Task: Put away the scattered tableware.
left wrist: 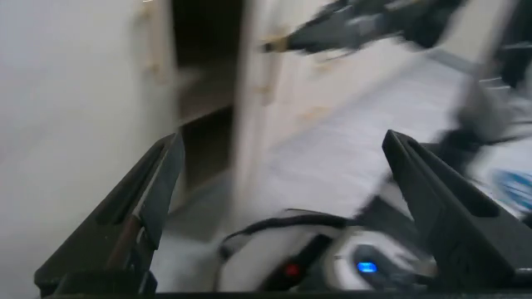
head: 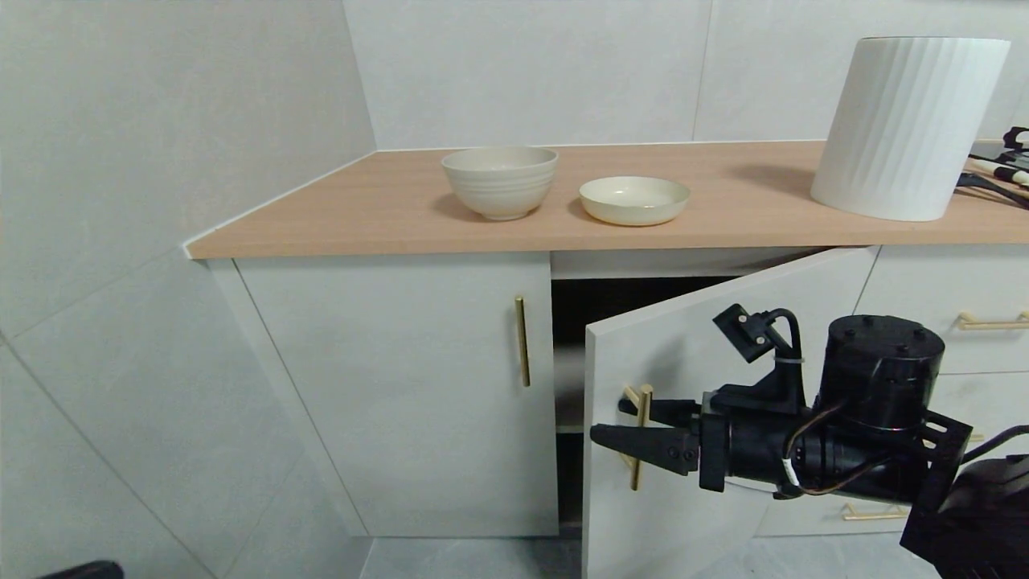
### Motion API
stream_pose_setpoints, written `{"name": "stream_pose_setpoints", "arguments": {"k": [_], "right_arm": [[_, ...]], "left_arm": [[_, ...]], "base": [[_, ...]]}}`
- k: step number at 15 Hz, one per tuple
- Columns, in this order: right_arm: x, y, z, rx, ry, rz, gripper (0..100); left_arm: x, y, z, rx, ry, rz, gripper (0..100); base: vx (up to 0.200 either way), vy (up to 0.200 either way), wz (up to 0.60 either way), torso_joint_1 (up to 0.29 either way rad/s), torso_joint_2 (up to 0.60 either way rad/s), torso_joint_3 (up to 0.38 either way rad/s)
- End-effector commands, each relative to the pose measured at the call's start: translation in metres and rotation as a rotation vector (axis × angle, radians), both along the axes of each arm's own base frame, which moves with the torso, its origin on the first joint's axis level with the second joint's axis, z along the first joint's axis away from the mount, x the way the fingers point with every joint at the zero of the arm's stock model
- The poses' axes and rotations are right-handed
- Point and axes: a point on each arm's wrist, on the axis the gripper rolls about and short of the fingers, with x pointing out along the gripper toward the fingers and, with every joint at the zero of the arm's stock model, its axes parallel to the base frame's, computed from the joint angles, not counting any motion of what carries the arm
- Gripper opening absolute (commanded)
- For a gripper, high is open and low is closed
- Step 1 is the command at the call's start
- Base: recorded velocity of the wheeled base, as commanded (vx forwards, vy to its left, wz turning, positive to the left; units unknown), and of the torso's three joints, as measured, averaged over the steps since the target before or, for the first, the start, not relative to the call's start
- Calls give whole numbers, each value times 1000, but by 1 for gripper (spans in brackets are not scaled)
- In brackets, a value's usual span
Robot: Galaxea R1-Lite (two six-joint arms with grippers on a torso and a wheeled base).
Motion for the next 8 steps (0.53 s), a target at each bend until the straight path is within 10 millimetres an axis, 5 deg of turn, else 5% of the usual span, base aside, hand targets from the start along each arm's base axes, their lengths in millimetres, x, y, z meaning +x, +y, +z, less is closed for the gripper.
{"name": "stream_pose_setpoints", "arguments": {"k": [1,4,6,7,8], "right_arm": [[3,4,-10,-12,20,12,100],[2,4,-10,-12,22,14,100],[3,6,-12,-14,26,15,100],[3,6,-12,-14,24,15,100],[4,7,-14,-18,29,15,100]], "left_arm": [[82,-17,27,-7,149,-202,100],[154,-36,10,-3,187,-237,100],[208,-52,-28,5,239,-230,100],[212,-55,-35,11,251,-226,100],[232,-72,-70,44,274,-175,100]], "base": [[0,0,0,0,0,0],[0,0,0,0,0,0],[0,0,0,0,0,0],[0,0,0,0,0,0],[0,0,0,0,0,0]]}}
